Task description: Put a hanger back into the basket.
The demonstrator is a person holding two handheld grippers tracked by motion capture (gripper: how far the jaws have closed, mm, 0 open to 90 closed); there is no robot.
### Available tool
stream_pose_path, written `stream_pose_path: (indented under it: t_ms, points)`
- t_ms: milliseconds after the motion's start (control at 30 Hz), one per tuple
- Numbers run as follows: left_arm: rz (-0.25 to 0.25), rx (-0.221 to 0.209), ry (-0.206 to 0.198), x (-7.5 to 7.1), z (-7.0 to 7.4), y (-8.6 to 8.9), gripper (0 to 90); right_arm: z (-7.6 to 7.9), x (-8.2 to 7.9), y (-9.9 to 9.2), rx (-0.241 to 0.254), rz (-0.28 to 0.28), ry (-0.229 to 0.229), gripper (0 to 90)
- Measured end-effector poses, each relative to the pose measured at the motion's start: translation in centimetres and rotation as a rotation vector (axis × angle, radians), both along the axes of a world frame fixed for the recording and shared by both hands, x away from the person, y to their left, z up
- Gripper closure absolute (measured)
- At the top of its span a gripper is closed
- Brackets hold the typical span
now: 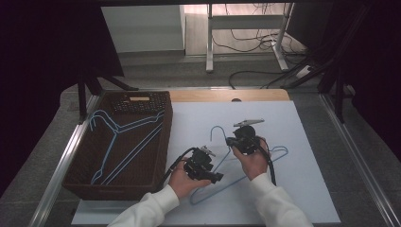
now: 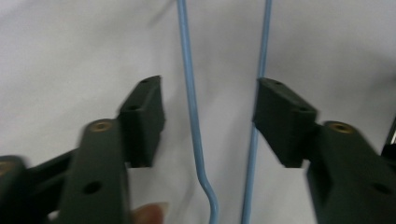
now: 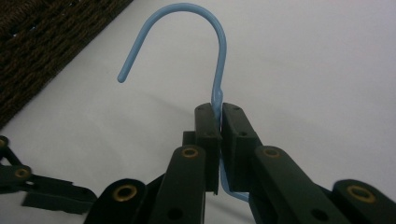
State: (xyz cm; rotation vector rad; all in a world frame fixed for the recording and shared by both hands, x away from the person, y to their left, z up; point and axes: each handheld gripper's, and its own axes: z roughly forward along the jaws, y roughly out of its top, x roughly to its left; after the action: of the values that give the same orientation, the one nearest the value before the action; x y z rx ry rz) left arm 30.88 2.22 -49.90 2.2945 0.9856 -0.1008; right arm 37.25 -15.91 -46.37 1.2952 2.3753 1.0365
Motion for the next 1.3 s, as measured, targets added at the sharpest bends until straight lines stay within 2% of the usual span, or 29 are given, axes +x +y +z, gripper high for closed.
stream_pose_path:
  t_ms: [100,167,200,267,333,500,700,800,867,1033,1167,1300]
  points:
    - [-0.005,-0.008,0.021,0.3,-0.6,-0.5,60.9,0.1,0.0,-0.1,0.003,0.000,0.000,85.9]
    - [0.006,0.006,0.013,0.3,-0.8,-0.7,70.6,0.1,-0.1,-0.2,0.003,-0.002,0.001,85.9]
    - [-0.006,0.009,0.020,0.4,-0.8,-0.5,77.0,0.1,-0.1,-0.2,0.002,-0.001,0.002,85.8]
    - [0.002,-0.003,0.033,0.6,-0.8,-0.3,83.4,0.0,-0.1,-0.2,0.010,0.001,0.005,85.8]
    - [-0.003,0.006,0.036,0.7,-0.8,-0.1,85.0,0.1,-0.2,-0.3,0.020,-0.002,0.006,85.8]
    - [0.003,-0.013,0.048,0.9,-0.8,0.2,86.3,0.2,-0.2,-0.6,0.038,-0.003,0.012,85.8]
    - [0.017,-0.038,0.030,0.7,-0.4,0.4,86.5,0.5,-0.3,-0.9,0.053,-0.003,0.003,85.6]
    - [0.020,-0.051,0.017,0.5,0.0,0.6,86.6,0.7,-0.3,-1.2,0.078,0.004,-0.002,84.9]
    - [0.028,-0.076,0.012,0.4,0.5,0.8,86.7,0.9,-0.3,-1.5,0.104,0.010,0.003,79.5]
    - [0.042,-0.139,-0.015,-0.2,2.3,1.7,86.7,1.8,-0.9,-3.0,0.190,0.016,-0.023,61.9]
    - [0.062,-0.209,-0.034,-0.7,4.1,2.6,86.7,2.8,-2.1,-5.0,0.244,0.019,-0.066,54.8]
    - [0.066,-0.256,-0.060,-1.2,5.9,3.2,86.8,3.4,-3.5,-7.2,0.289,0.020,-0.092,48.0]
